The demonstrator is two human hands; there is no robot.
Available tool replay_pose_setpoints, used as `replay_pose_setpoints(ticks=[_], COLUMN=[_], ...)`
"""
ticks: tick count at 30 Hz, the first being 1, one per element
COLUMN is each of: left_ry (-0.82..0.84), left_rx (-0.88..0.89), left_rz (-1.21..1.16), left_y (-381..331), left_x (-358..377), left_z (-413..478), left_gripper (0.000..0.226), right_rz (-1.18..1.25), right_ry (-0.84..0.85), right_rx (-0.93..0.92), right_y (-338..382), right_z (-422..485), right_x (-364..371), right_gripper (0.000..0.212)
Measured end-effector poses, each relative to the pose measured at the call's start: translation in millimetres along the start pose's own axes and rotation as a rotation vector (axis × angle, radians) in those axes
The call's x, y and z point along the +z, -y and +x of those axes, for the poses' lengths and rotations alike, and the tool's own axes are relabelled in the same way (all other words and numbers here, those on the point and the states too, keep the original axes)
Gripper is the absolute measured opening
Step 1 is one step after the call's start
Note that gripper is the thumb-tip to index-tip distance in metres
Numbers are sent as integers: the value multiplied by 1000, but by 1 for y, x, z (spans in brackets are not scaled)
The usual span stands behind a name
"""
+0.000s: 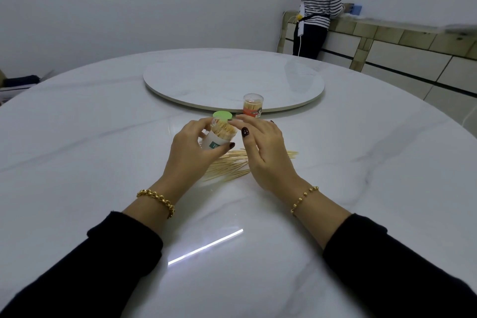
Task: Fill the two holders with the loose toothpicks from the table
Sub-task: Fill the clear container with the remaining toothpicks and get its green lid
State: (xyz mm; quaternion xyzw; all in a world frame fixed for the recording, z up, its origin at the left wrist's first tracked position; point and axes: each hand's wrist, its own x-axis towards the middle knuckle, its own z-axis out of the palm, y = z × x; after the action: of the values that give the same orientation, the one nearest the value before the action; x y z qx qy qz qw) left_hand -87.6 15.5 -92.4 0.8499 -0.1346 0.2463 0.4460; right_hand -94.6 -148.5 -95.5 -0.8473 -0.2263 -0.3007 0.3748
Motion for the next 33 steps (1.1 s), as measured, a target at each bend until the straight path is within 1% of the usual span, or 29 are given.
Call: replay_pose_setpoints(ticks=[5,7,9,12,16,20,23,25,29,33], left_ry=[-6,-10,-12,-5,18,48,63,51,49,56], left_rx=[2,1,4,8,25,34,33,25,36,37], left_rz=[-11,-17,-19,-20,-11,-51,-72,-71,-51,-43], left_y=[-1,-2,-2,-2,-3,-5,-4,-5,-5,-7], left_x=[-1,-1,-2,-2,0,0,0,0,0,0], left_z=[0,0,0,-1,-2,-2,-3,-3,-3,-3], left_gripper=[52,51,51,51,55,53,49,52,57,58], right_rz=[34,31,13,-26,-52,56,211,267,263,233], right_ry=[-33,-35,-25,15,45,29,21,-17,-93,-77], right_rx=[-108,-123,-109,-37,35,39,-21,-59,-22,-6], right_y=[5,5,3,-2,-6,-4,2,7,1,-10], right_z=[0,0,0,0,-1,1,0,1,4,4], right_x=[-4,-3,-2,1,1,2,0,-3,-9,-14], right_gripper=[43,42,43,47,51,48,43,42,42,40])
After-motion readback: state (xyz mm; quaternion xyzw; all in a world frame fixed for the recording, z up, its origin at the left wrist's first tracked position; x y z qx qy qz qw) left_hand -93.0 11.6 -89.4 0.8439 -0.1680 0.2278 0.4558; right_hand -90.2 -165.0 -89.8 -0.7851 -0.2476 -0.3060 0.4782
